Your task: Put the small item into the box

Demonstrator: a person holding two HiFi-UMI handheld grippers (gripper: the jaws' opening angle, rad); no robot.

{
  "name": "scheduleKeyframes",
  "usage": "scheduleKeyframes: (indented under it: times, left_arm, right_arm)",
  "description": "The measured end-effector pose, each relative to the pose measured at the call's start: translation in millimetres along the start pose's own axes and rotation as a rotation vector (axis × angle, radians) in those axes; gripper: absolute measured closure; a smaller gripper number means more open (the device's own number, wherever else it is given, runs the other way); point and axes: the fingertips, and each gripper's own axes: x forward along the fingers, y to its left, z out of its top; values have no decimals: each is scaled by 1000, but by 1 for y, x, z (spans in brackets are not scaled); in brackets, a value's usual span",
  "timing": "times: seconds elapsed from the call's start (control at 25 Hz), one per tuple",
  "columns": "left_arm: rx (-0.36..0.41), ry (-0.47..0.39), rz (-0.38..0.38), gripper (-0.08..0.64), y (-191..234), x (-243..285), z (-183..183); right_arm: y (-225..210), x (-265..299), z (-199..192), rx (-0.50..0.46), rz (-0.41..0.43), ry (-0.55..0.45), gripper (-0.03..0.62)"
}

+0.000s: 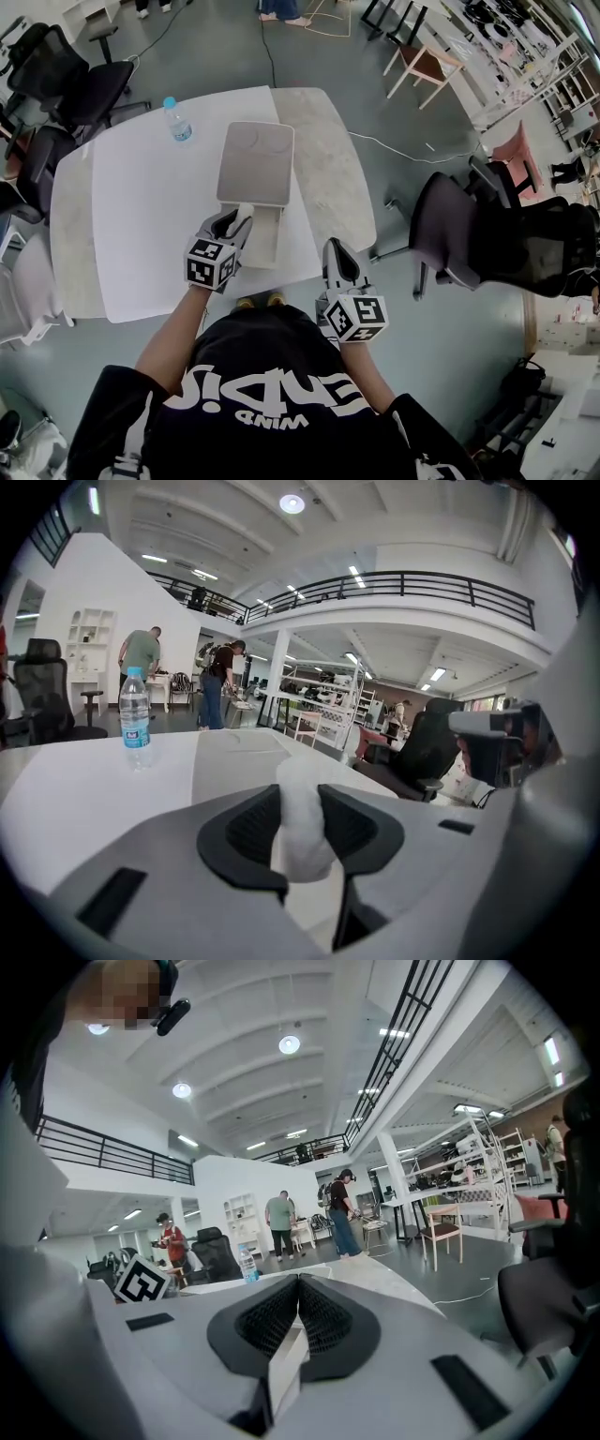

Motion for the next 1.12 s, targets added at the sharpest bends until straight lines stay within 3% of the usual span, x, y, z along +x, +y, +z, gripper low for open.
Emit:
scheduleKeyframes:
  times: [0.6,1.12]
  left_arm:
    - [18,268,12,428,12,48,-58]
    - [37,391,-8,428,4,68,-85]
  right_arm:
    - [-4,12,-6,-1,-1,17,569]
    - [-7,16,-6,2,-13,26,569]
